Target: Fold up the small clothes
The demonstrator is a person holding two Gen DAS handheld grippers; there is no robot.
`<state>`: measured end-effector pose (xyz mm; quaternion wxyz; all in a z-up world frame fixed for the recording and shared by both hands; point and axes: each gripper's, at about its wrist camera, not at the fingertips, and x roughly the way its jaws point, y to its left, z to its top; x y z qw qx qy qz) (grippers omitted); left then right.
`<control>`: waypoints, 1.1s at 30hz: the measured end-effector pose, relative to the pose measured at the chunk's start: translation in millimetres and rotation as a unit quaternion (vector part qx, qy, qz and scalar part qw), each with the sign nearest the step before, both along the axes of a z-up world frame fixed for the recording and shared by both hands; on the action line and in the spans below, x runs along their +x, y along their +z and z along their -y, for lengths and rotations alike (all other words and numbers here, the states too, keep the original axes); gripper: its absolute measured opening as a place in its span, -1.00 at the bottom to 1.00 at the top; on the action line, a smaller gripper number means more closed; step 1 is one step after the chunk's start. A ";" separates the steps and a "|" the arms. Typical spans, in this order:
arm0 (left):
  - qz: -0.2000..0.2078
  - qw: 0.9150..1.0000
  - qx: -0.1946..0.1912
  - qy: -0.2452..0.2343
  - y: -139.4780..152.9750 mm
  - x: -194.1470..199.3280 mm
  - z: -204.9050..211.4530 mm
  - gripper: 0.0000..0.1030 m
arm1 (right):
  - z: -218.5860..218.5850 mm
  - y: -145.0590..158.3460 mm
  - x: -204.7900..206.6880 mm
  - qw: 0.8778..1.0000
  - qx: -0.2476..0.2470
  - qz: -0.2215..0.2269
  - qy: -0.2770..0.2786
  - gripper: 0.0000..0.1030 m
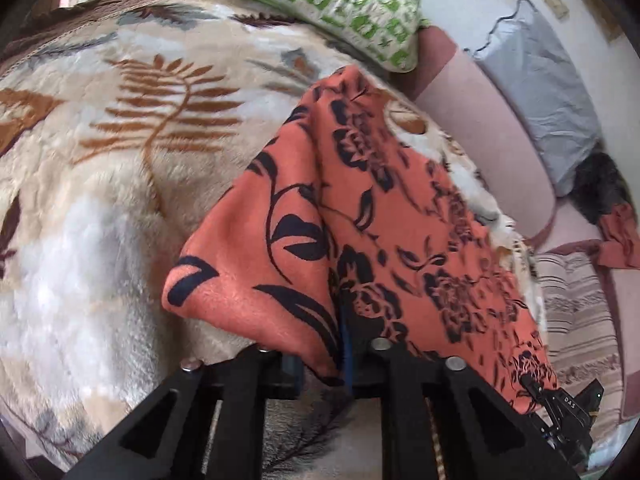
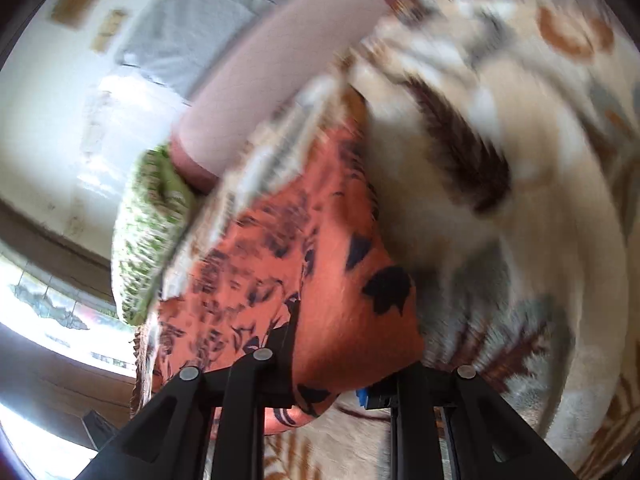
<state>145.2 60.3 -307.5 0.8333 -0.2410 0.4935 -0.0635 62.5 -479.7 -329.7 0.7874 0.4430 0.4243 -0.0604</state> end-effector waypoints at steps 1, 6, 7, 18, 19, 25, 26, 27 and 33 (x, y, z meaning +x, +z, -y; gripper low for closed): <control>0.003 1.000 0.019 -0.001 3.3 0.3 3.5 -0.54 | 1.5 -8.2 1.0 1.000 0.015 -0.024 -0.005 -0.43; 0.035 0.993 0.112 0.005 23.1 -11.5 16.9 -0.04 | -3.2 4.0 -11.7 1.000 0.004 -0.024 0.001 0.29; 0.037 0.993 0.116 0.004 25.4 -13.5 16.3 -0.04 | -6.8 10.5 -15.9 0.999 -0.019 -0.025 0.010 0.29; 0.153 0.963 0.217 0.048 76.1 -33.0 12.8 0.07 | -59.4 59.1 -35.4 0.987 -0.104 0.014 0.124 0.29; 0.166 0.959 0.225 0.054 80.9 -34.6 12.0 0.09 | -64.0 65.1 -31.4 0.986 -0.102 0.026 0.131 0.28; 0.171 0.953 0.241 0.063 83.0 -22.0 8.0 0.19 | -82.5 71.0 3.1 0.979 -0.142 0.041 0.137 0.28; 0.167 0.954 0.239 0.063 80.8 -18.8 8.5 0.19 | -81.1 67.0 10.0 0.980 -0.149 0.035 0.132 0.28; 0.163 0.955 0.239 0.064 78.1 -15.7 8.6 0.19 | -79.2 63.6 14.6 0.980 -0.153 0.028 0.126 0.28; 0.130 0.958 0.248 0.058 60.5 0.0 10.6 0.19 | -56.8 15.9 35.8 0.983 -0.144 -0.043 0.108 0.25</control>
